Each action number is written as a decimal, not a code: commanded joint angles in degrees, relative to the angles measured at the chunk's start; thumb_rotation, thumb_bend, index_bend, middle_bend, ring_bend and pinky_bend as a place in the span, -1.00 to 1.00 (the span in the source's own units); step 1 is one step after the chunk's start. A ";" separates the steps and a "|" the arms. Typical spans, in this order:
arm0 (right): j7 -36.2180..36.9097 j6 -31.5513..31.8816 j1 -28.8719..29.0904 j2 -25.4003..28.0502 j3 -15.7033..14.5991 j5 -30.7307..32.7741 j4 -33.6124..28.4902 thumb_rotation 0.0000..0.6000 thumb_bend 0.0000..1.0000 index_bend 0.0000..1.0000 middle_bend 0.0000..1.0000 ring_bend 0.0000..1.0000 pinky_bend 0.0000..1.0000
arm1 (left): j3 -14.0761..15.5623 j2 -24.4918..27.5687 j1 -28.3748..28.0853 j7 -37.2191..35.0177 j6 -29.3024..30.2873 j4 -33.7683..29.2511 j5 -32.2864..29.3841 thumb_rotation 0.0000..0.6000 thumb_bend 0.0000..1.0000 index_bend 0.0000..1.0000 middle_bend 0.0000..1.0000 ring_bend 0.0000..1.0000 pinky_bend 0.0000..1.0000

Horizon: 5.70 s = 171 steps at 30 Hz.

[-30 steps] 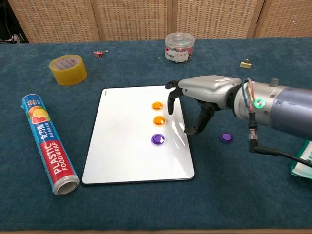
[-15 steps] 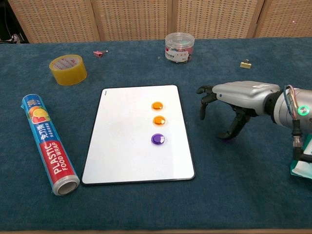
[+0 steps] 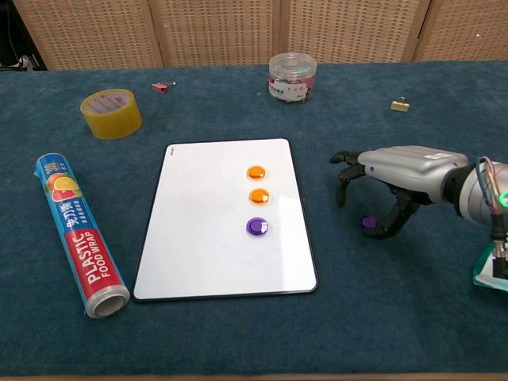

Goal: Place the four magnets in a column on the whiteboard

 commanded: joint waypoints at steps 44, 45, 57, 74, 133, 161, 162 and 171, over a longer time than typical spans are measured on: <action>5.63 -3.38 -3.92 -2.25 1.84 -3.68 6.81 1.00 -0.36 0.06 -1.00 -1.00 -1.00 | 0.10 -0.74 0.02 1.63 -0.33 -0.35 -0.73 1.00 -1.00 -1.00 -1.00 -1.00 -1.00; 5.60 -3.36 -3.93 -2.25 1.89 -3.71 6.78 1.00 -0.35 0.07 -1.00 -1.00 -1.00 | 0.10 -0.75 0.02 1.64 -0.32 -0.36 -0.75 1.00 -1.00 -1.00 -1.00 -1.00 -1.00; 4.00 -2.42 -3.75 -1.29 3.27 -4.12 2.72 1.00 -0.34 0.11 -1.00 -1.00 -1.00 | 0.17 -0.59 0.08 1.33 -0.26 -0.37 -0.53 1.00 -1.00 -1.00 -1.00 -1.00 -1.00; -9.68 -3.00 4.65 -8.79 7.08 0.90 -4.51 1.00 -0.34 0.12 -1.00 -1.00 -1.00 | 0.21 -0.12 0.15 -0.06 -0.02 -0.19 -0.04 1.00 -1.00 -1.00 -1.00 -1.00 -1.00; -10.12 -2.66 7.36 -12.41 3.95 7.40 -1.49 1.00 -0.34 -0.13 -1.00 -1.00 -1.00 | 0.43 1.46 0.47 -3.90 0.41 0.39 0.96 1.00 -1.00 -1.00 -1.00 -1.00 -1.00; 5.97 21.01 -8.66 5.97 -1.54 -20.68 -4.02 1.00 -0.95 -1.00 -1.00 -1.00 -1.00 | 0.03 -1.69 1.71 0.71 3.17 2.13 0.27 1.00 -1.00 -1.00 -1.00 -1.00 -1.00; 6.66 21.70 -9.45 6.69 -1.93 -21.00 -3.88 1.00 -0.95 -1.00 -1.00 -1.00 -1.00 | 0.00 -1.86 1.79 0.77 3.38 2.37 0.30 1.00 -1.00 -1.00 -1.00 -1.00 -1.00; 10.93 34.96 -23.01 14.22 -6.84 -24.22 1.03 1.00 -0.97 -0.95 -1.00 -1.00 -1.00 | -0.73 -6.03 3.47 1.71 6.04 6.83 -1.78 1.00 -1.00 -1.00 -1.00 -1.00 -1.00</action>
